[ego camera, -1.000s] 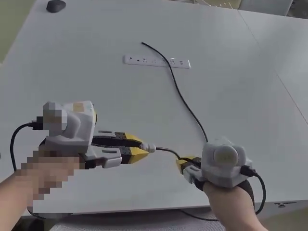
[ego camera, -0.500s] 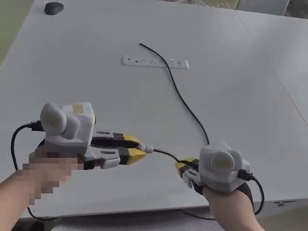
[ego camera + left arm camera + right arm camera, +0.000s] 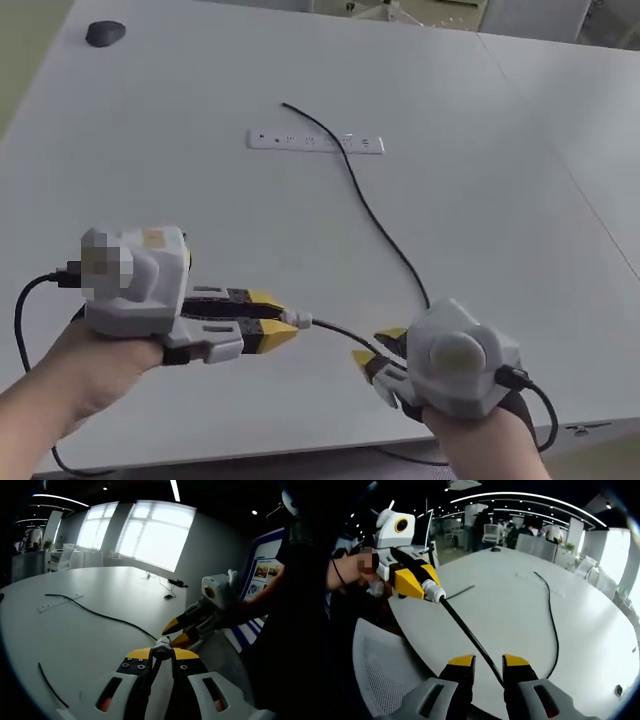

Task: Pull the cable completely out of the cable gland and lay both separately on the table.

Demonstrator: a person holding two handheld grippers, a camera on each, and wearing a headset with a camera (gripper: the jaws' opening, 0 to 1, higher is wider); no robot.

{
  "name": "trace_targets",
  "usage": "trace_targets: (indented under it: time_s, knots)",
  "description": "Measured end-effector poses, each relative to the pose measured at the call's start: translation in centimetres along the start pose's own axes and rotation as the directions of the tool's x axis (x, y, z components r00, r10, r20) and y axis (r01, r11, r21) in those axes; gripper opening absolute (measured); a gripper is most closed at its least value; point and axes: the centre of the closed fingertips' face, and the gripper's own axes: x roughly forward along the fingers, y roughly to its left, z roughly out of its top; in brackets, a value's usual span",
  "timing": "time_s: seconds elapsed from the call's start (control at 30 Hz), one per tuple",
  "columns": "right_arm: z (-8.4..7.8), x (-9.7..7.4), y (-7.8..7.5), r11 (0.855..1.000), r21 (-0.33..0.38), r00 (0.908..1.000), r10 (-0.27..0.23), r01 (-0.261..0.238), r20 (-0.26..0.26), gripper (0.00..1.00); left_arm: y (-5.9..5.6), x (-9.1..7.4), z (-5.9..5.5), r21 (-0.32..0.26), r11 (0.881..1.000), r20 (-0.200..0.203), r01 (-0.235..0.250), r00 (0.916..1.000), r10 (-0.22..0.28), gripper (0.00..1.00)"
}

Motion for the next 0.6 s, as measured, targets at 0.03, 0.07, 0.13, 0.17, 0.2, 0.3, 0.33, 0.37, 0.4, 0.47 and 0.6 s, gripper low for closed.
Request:
trace_targets:
  time_s: [0.03,0.07,0.13,0.17,0.2,0.3,0.33,0.37,0.4,0.47,0.6]
  knots:
    - [0.6,-0.1,0.4,0.999,-0.050,0.9999,0.013,-0.013,0.008,0.19,0.0,0.0,0.0,0.000,1.000,-0.001,0.001,1.0000,-0.001,0.15]
    - [1.0,-0.3,1.0,0.999,-0.033,0.9996,0.026,-0.026,0.009,0.20,-0.1,0.0,-0.1,0.003,1.000,-0.003,0.001,1.0000,-0.001,0.15]
    - [2.7,-0.7,1.8,0.996,-0.078,0.9979,0.045,-0.042,0.046,0.21,-0.2,0.0,-0.2,0.006,1.000,-0.010,0.004,0.9999,-0.004,0.15]
    - [3.1,-0.8,1.9,0.993,-0.112,0.9982,0.040,-0.035,0.043,0.20,-0.2,-0.1,-0.2,0.007,1.000,-0.009,0.003,1.0000,-0.003,0.15]
    - [3.7,-0.9,2.1,0.988,-0.151,0.9984,0.033,-0.026,0.046,0.19,-0.1,-0.2,-0.2,0.005,1.000,-0.009,0.002,1.0000,-0.002,0.15]
    - [4.6,-0.8,2.7,0.971,-0.237,0.9983,0.033,-0.021,0.047,0.18,0.0,-0.4,-0.3,-0.003,1.000,-0.010,-0.007,0.9999,0.007,0.15]
    - [4.9,-0.7,3.1,0.962,-0.273,0.9983,0.038,-0.024,0.044,0.17,0.0,-0.4,-0.3,-0.005,1.000,-0.011,-0.007,0.9999,0.006,0.15]
    - [5.0,-0.5,3.3,0.953,-0.303,0.9983,0.040,-0.026,0.041,0.16,-0.1,-0.5,-0.3,-0.006,1.000,-0.011,-0.004,0.9999,0.004,0.15]
    - [5.1,-0.4,3.7,0.929,-0.370,0.9985,0.040,-0.023,0.037,0.15,-0.1,-0.5,-0.2,-0.005,1.000,-0.012,-0.002,0.9999,0.002,0.15]
    - [5.3,-0.2,4.4,0.913,-0.407,0.9978,0.053,-0.032,0.040,0.12,-0.2,-0.6,-0.3,0.003,1.000,-0.018,0.000,0.9998,0.000,0.15]
    - [5.8,-0.2,5.3,0.904,-0.427,0.9962,0.069,-0.040,0.052,0.09,0.0,-0.6,-0.4,0.005,1.000,-0.025,-0.003,0.9997,0.003,0.15]
